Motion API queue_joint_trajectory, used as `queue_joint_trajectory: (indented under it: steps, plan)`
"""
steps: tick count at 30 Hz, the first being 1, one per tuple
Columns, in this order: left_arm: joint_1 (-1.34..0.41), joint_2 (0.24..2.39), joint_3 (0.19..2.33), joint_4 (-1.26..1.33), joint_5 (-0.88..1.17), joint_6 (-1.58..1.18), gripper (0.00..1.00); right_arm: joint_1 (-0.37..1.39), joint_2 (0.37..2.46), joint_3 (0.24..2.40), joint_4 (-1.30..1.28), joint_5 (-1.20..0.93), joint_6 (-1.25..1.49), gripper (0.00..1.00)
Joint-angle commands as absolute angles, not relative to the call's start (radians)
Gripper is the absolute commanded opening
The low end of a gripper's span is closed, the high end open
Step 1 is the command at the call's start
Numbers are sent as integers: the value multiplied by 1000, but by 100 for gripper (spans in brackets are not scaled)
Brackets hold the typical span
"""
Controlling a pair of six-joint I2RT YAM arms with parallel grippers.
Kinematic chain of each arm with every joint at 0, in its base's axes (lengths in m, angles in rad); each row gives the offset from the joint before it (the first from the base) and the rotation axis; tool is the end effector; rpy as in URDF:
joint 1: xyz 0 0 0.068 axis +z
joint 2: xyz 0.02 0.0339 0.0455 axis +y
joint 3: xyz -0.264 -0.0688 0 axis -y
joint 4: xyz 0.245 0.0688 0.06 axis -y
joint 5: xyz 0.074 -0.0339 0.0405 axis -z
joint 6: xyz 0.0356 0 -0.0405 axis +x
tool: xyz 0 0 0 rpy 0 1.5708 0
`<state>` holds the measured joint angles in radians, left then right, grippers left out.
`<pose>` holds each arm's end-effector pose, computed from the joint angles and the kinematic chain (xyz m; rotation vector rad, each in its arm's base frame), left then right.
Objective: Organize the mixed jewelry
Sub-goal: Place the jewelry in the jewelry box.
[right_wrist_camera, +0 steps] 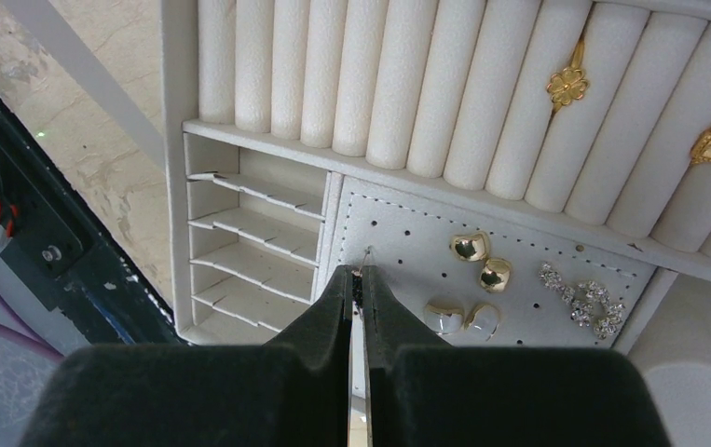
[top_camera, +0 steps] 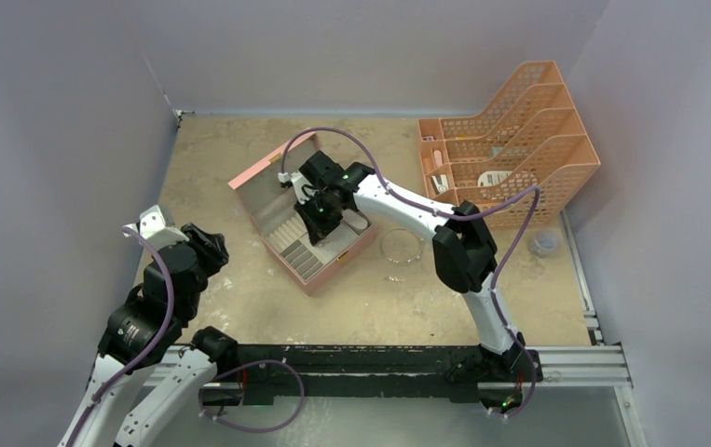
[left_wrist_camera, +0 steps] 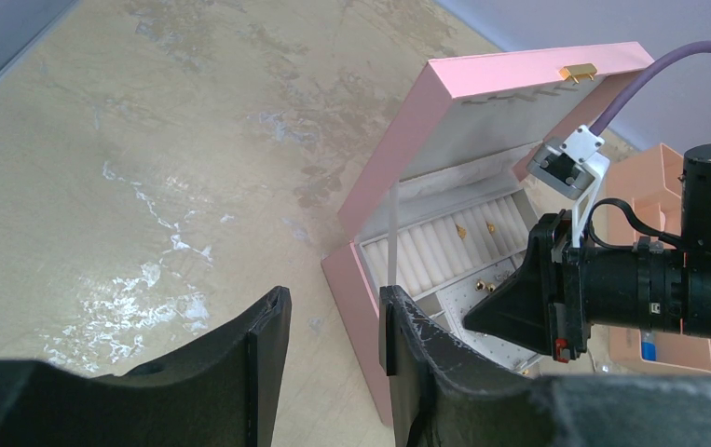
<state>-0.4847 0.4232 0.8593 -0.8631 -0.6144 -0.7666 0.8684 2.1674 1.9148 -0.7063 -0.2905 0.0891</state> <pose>0.0714 -0.0144 0.3371 -0.6454 1.8109 -0.2256 0.3040 0.3750 0.2403 -1.1141 2.3923 0.7258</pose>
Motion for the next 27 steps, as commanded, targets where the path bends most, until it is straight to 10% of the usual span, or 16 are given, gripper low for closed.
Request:
queue_joint_trajectory:
  steps: [1, 27]
  plan:
    - [-482, 417, 888, -851, -629, -767, 40, 880, 2197, 1917, -742, -247, 73, 0]
    - [-482, 424, 885, -847, -626, -764, 40, 880, 2116, 1857, -777, -343, 29, 0]
